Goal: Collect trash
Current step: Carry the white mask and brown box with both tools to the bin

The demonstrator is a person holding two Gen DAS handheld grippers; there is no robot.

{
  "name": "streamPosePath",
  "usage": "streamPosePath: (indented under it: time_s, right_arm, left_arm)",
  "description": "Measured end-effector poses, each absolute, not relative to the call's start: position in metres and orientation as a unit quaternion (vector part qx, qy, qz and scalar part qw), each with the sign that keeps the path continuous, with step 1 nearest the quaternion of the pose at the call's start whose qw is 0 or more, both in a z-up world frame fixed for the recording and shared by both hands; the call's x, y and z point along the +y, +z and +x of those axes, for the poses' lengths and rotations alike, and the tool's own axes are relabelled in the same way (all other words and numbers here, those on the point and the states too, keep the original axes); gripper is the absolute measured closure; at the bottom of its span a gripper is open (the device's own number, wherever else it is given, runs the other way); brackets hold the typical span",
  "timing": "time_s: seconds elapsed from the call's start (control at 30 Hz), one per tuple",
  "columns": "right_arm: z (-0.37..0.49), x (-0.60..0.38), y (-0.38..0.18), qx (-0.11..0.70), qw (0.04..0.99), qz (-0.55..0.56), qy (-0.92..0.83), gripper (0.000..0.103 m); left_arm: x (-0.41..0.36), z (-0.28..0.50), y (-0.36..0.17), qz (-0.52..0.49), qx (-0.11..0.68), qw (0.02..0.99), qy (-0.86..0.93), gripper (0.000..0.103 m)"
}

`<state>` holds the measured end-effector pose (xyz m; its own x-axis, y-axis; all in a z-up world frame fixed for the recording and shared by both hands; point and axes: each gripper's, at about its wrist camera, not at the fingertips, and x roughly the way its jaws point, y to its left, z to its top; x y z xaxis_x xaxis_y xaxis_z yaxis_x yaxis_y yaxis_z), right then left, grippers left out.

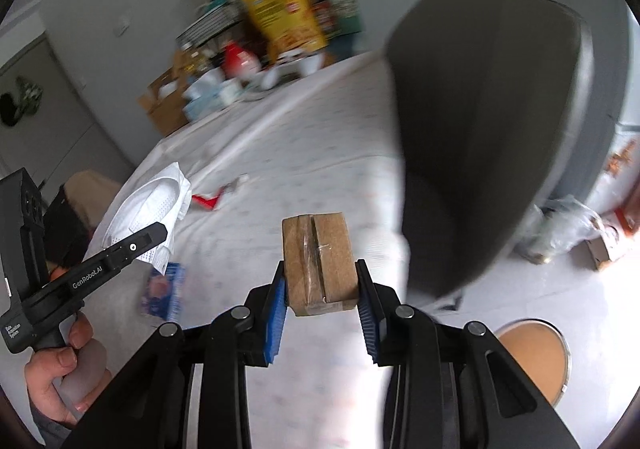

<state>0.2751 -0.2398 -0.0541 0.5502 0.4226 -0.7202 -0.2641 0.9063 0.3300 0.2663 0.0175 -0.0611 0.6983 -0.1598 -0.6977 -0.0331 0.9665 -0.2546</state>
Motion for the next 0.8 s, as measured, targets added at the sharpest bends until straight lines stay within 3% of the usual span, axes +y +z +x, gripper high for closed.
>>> streamPosePath:
  time_s: [0.8]
  right_arm:
    - [0.224, -0.443, -0.089, 0.437, 0.884, 0.168, 0.02, 0.07]
  left_arm:
    - [-0.192, 0.285, -0.086, -0.028, 0.436, 0.877, -0.202, 0.099]
